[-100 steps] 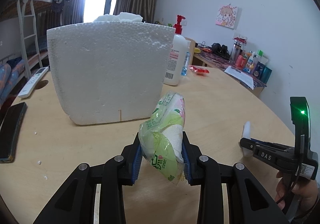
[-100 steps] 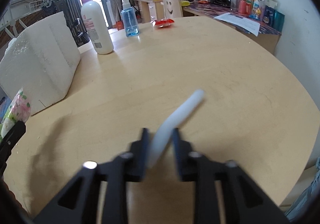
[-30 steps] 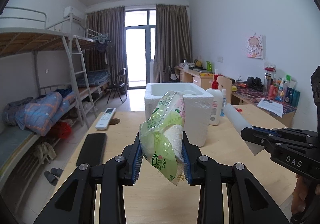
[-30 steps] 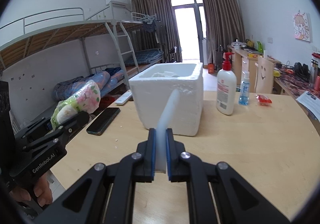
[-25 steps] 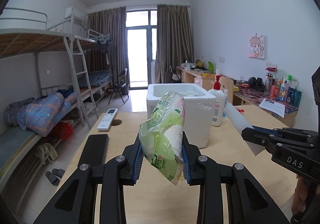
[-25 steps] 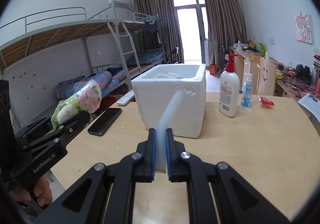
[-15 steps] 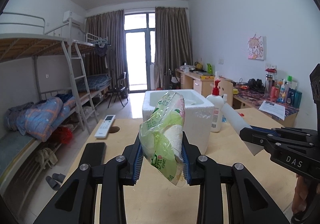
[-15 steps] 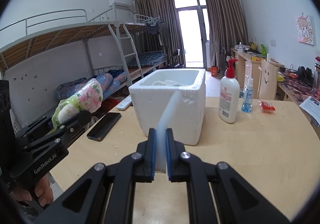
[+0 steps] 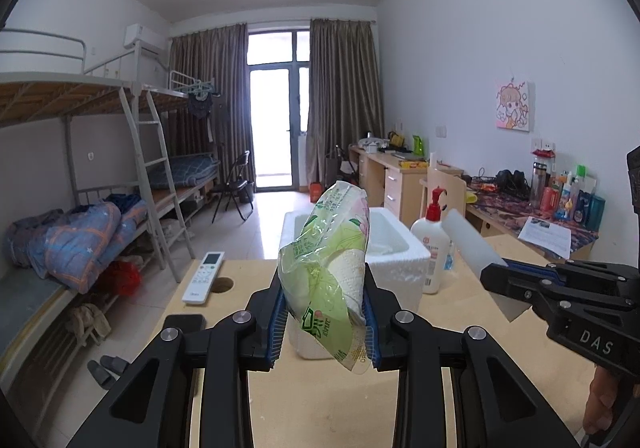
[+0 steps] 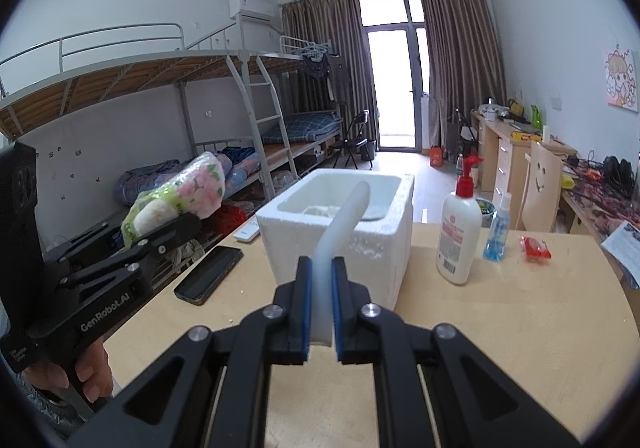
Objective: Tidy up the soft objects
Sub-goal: 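Carry the white strip and green packet in both grippers to the foam box, then lower the white strip into the foam box and open the right gripper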
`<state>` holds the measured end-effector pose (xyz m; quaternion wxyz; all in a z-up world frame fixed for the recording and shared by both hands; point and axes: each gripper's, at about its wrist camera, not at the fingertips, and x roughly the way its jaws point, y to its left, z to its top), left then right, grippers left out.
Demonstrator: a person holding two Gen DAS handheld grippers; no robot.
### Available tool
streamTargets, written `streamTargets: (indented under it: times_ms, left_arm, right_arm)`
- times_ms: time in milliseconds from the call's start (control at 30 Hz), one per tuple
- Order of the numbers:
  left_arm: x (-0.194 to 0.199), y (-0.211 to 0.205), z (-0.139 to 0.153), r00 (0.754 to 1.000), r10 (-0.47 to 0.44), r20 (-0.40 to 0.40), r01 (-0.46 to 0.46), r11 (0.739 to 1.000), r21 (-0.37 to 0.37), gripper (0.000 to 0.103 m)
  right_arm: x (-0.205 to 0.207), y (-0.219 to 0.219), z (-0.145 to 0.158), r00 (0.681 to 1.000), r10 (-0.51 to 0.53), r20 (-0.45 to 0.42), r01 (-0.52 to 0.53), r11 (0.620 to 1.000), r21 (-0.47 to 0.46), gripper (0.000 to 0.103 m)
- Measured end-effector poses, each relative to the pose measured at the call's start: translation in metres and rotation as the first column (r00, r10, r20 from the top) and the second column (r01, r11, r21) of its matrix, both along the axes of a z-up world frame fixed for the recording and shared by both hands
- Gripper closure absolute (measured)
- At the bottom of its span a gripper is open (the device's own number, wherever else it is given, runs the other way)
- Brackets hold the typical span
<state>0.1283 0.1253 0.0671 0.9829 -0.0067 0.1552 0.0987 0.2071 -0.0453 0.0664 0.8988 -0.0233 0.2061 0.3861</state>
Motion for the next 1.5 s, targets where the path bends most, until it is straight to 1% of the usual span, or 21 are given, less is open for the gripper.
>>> streamTargets:
  times_ms: [133,200,400,600,767,900,1500]
  left_arm:
    - [0.003,-0.001,0.005,1.0,0.005,0.02,-0.006,1.0,0.011,0.069]
    - [0.007,0.0,0.007,1.0,0.003,0.022,-0.003,1.0,0.004,0.069]
    - [0.024,0.004,0.012,1.0,-0.015,0.012,0.015,1.0,-0.011,0.069]
    - [0.04,0.011,0.016,1.0,0.001,0.005,-0.001,1.0,-0.017,0.069]
    - [0.052,0.015,0.014,1.0,0.025,-0.002,-0.025,1.0,-0.018,0.07]
    - [0.065,0.018,0.015,1.0,0.023,-0.017,-0.023,1.0,-0.019,0.071]
    - [0.116,0.035,0.009,0.998,0.041,-0.051,-0.041,0.999,-0.014,0.071]
  right_arm:
    - [0.003,0.002,0.007,1.0,0.001,0.01,-0.001,1.0,-0.003,0.091]
    - [0.005,0.004,0.012,1.0,-0.006,0.018,0.006,1.0,-0.005,0.091]
    - [0.01,0.008,0.022,0.999,0.004,0.047,-0.003,1.0,-0.019,0.091]
    - [0.02,0.017,0.029,0.997,0.013,0.071,-0.011,1.0,-0.028,0.091]
    - [0.03,0.027,0.027,0.997,0.035,0.07,-0.032,0.998,-0.045,0.091]
    - [0.039,0.035,0.025,0.997,0.043,0.068,-0.039,0.997,-0.061,0.091]
    - [0.088,0.075,0.012,0.999,0.044,0.029,-0.04,0.991,-0.125,0.091]
